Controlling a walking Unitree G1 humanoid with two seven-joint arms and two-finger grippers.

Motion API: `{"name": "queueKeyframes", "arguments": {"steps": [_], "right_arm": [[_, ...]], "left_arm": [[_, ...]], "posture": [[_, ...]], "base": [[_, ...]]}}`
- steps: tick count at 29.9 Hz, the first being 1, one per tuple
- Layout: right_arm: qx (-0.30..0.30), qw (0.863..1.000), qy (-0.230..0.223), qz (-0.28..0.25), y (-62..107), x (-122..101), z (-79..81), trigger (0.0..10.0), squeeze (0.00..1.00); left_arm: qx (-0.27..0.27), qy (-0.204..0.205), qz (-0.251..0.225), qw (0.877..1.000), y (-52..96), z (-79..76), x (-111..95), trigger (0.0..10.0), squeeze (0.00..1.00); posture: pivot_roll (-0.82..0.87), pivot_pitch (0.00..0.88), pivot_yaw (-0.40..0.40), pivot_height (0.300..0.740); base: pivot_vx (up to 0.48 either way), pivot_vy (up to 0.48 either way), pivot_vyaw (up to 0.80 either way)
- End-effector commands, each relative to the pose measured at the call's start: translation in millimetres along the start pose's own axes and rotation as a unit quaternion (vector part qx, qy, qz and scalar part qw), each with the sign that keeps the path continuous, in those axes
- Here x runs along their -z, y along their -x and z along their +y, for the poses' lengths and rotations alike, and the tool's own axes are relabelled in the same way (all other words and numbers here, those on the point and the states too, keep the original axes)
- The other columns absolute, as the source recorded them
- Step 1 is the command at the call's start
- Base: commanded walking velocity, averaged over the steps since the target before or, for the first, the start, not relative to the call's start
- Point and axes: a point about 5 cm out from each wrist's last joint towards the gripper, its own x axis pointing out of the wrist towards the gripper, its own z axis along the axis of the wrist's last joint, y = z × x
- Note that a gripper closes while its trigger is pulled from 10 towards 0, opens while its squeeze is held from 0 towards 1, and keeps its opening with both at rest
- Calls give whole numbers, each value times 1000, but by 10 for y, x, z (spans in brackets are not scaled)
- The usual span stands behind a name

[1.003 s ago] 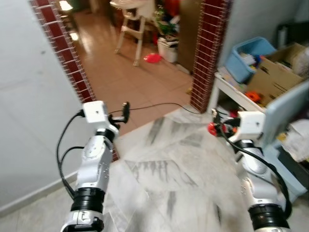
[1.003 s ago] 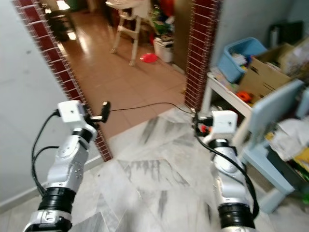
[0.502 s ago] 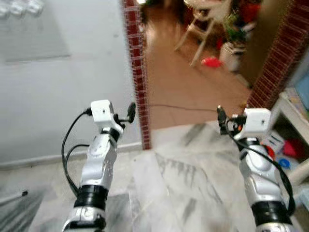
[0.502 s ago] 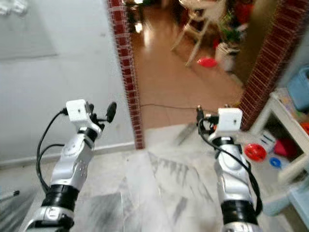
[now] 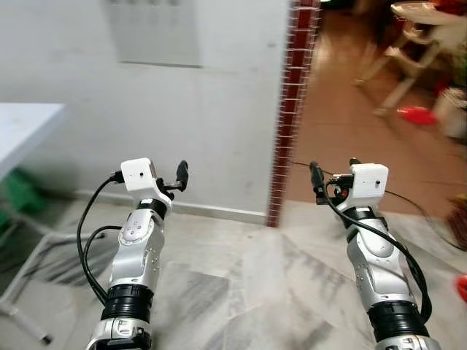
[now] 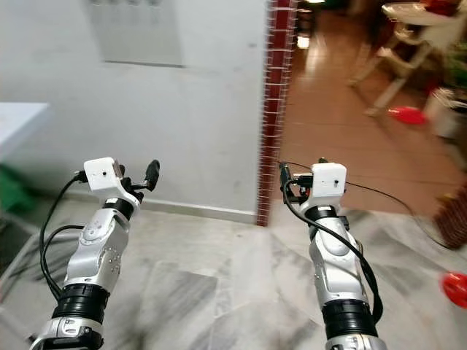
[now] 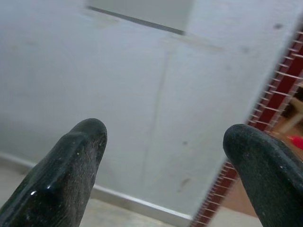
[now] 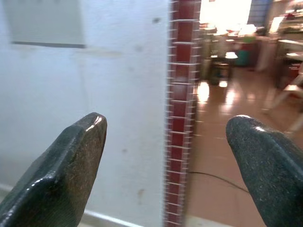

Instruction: Hang keys on a hook

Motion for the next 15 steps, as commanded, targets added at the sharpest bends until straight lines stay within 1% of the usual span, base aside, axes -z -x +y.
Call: {"name": "queueKeyframes", "arguments": {"steps": [1, 15], "right_arm": [[5, 1000, 3, 1, 13, -9, -46, 10000, 0], [4, 1000, 1, 3, 18, -10, -41, 10000, 0]], "left_arm": [[7, 0, 0, 1000, -6, -64, -7, 10000, 0], [-1, -4, -2, 1000, 25, -65, -12, 10000, 0]], "posture": [[-39, 0, -9, 740], [-28, 0, -17, 740]], "base": [[0, 0, 800], [0, 0, 800]]}}
